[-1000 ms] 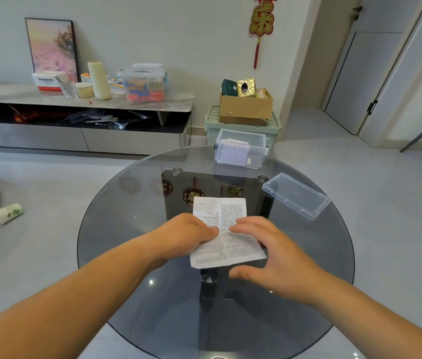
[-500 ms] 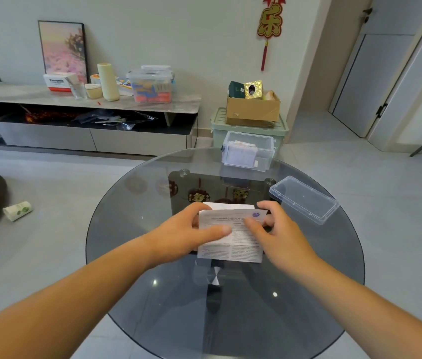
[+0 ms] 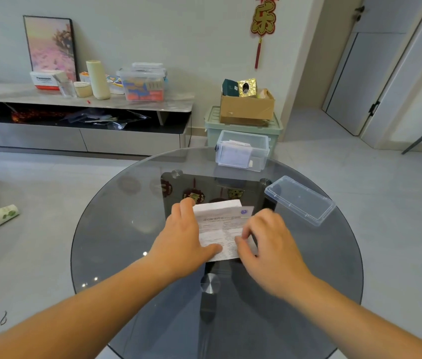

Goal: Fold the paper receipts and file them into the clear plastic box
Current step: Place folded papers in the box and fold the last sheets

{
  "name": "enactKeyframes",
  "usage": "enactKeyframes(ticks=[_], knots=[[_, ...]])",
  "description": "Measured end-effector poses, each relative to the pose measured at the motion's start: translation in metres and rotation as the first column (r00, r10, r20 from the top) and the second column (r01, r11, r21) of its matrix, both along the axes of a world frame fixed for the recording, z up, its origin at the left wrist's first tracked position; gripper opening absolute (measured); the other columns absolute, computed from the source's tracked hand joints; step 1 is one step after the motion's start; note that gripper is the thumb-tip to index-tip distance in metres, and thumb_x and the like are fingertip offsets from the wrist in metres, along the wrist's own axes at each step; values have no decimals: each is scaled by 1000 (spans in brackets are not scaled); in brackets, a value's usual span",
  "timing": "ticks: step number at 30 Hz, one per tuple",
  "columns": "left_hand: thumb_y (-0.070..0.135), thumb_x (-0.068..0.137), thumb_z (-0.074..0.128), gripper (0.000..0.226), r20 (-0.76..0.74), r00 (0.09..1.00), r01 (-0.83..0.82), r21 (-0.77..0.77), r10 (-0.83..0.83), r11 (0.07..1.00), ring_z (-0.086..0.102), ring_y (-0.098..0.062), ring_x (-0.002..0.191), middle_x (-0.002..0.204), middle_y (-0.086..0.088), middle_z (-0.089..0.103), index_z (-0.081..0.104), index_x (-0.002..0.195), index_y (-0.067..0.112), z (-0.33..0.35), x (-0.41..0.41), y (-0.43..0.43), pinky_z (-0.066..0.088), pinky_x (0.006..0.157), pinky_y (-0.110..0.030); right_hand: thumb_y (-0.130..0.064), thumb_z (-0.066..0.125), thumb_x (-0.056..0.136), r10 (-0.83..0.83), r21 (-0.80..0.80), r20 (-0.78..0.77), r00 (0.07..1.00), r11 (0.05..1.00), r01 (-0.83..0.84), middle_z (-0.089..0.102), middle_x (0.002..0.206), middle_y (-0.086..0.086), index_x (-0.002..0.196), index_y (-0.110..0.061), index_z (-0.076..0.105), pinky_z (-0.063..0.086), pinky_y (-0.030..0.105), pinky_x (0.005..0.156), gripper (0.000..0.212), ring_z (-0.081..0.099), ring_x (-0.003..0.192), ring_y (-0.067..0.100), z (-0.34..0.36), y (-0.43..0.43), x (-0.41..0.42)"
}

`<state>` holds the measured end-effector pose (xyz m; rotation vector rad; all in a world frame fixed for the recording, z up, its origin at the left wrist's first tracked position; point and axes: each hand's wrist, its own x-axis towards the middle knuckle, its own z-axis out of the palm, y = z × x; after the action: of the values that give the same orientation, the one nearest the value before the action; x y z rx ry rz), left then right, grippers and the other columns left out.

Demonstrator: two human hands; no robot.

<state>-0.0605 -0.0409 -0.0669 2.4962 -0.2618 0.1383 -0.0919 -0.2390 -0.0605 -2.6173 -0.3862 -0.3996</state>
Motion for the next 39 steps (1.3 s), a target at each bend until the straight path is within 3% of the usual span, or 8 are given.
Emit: enactKeyframes(ticks=[4,8,11,18,26,32,35,39], knots=[[48,67,86,90,62,998,-28,-21,29,999,33,-13,113,120,7,23,27,128,20,-4,4,0,51,96,-29,-49,42,101,144,-162,-191,971,971,-176,48,135,-19,124,-34,60,34,30,108,33,34,127,6,-4,-2,0],[48,67,87,88,205,978,-33,43,24,999,29,-12,118,129,5,21,27,125,17,-5,1,0,50,87,-22,-58,29,102,106,-285,-321,941,937,-203,26,159,-17,145,-40,41,24,37,115,49,24,135,11,2,-6,6],[52,67,86,91,274,962,-42,105,12,994,25,-20,133,146,-1,20,29,130,17,-5,-1,0,41,103,-30,-59,28,101,82,-301,-383,920,931,-208,20,162,-17,147,-42,36,25,40,114,50,25,131,13,7,-8,12],[53,95,54,44,45,929,341,277,-366,898,31,-6,137,148,13,42,51,135,36,3,-3,10,26,119,-34,-69,12,95,100,-407,-353,930,879,-248,17,164,-12,154,-48,20,25,42,111,63,24,129,18,3,-8,14],[73,86,52,61,-40,895,422,405,-445,811,37,-3,127,139,19,46,49,138,40,18,-5,21,35,110,-27,-69,30,96,171,-312,-363,916,904,-293,19,162,-21,151,-48,30,21,39,111,59,21,127,9,5,-19,4],[81,87,33,66,-16,887,390,561,-461,730,28,-10,131,129,13,44,54,135,42,24,-18,23,17,117,-34,-71,38,92,219,-242,-356,909,917,-316,24,160,-22,143,-43,45,18,37,122,59,17,144,4,12,-25,-15],[78,88,36,59,-37,908,368,544,-417,754,13,-17,148,147,9,33,54,131,42,22,-18,19,0,123,-45,-71,42,92,227,-226,-361,904,920,-321,25,159,-22,142,-40,49,4,23,121,59,14,148,-1,14,-26,-26],[60,90,59,48,-145,920,391,310,-364,867,34,-17,139,157,10,25,50,133,41,22,-19,20,39,112,-31,-72,48,88,215,-201,-356,909,933,-299,33,156,-23,129,-38,55,20,22,117,53,23,145,0,13,-24,-26]])
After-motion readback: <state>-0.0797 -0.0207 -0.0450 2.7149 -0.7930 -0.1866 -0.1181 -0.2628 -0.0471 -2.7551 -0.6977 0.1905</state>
